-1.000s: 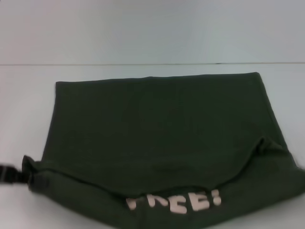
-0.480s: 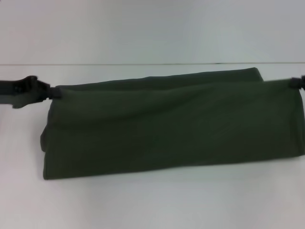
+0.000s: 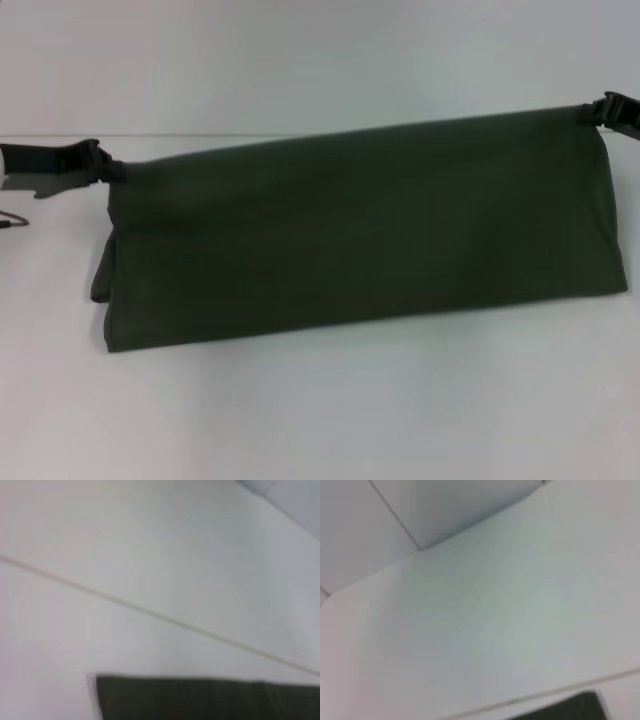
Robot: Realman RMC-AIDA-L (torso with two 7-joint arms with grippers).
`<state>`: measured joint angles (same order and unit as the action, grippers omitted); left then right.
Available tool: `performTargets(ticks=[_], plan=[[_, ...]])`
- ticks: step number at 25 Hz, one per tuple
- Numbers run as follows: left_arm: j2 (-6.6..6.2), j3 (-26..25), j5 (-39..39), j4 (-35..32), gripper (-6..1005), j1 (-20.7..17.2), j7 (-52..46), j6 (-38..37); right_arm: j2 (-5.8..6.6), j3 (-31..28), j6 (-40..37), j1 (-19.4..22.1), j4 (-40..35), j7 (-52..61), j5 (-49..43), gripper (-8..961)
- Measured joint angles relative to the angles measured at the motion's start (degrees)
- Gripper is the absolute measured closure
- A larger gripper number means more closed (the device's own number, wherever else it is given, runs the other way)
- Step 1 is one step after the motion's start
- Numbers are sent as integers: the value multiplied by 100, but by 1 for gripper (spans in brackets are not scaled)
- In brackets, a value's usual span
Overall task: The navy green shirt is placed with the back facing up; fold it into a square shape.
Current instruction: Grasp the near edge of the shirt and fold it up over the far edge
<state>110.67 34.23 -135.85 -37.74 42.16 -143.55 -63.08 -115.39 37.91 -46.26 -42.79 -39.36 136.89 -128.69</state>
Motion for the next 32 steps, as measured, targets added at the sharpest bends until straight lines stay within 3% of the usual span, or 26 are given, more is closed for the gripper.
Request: performTargets(ticks=[5,14,32], plan=[[43,7,-20,15,976,114,-14,491,-95,222,753,-148,146,-13,13,923],[195,41,-40,102,976,186,-67,1011,-155,762,2368,-550,1171,-70,8,923],[336,40,-48,39,972,178,-91,1245,-136,963,2462,-776,1203,-75,2,923]])
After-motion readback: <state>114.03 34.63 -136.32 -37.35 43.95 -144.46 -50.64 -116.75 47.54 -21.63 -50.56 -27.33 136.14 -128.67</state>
